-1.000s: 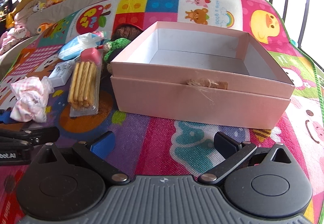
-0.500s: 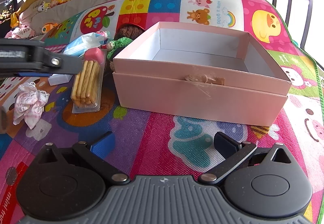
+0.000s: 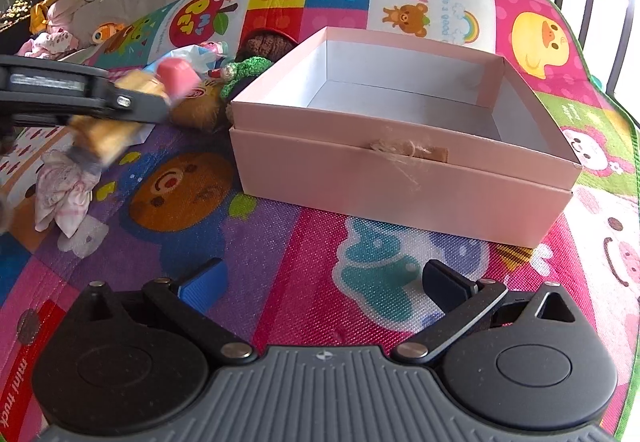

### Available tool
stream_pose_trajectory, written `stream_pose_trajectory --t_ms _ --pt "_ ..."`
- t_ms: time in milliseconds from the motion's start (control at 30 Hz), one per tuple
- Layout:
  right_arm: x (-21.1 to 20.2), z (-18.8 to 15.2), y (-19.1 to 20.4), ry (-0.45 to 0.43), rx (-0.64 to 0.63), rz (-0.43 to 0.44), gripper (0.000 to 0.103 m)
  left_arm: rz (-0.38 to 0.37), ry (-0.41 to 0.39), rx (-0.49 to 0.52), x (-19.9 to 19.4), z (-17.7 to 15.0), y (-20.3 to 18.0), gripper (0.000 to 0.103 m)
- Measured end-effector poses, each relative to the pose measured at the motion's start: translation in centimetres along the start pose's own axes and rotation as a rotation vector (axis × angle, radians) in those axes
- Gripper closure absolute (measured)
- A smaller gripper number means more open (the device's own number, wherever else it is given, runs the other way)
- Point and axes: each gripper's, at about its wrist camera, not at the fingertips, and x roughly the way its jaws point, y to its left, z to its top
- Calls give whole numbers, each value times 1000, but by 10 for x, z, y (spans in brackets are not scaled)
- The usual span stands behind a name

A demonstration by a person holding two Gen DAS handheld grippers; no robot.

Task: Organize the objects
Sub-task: 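Grasp the biscuit stick pack with the left tool, then grasp the pink lace cloth with the right tool while the left tool lifts the biscuit pack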

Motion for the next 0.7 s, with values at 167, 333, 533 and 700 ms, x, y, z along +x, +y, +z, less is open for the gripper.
stream_pose_trajectory --t_ms 167,333,533,700 --pt "2 4 3 10 13 -23 0 59 -115 -51 -79 -8 45 54" --pt "4 7 7 5 15 -23 0 122 -112 -137 -112 -33 90 54" --pt "-9 18 57 -66 -83 220 0 132 -72 -262 -114 -62 122 54" --pt "-7 29 137 -122 -279 336 0 108 -38 -278 -109 -73 126 54"
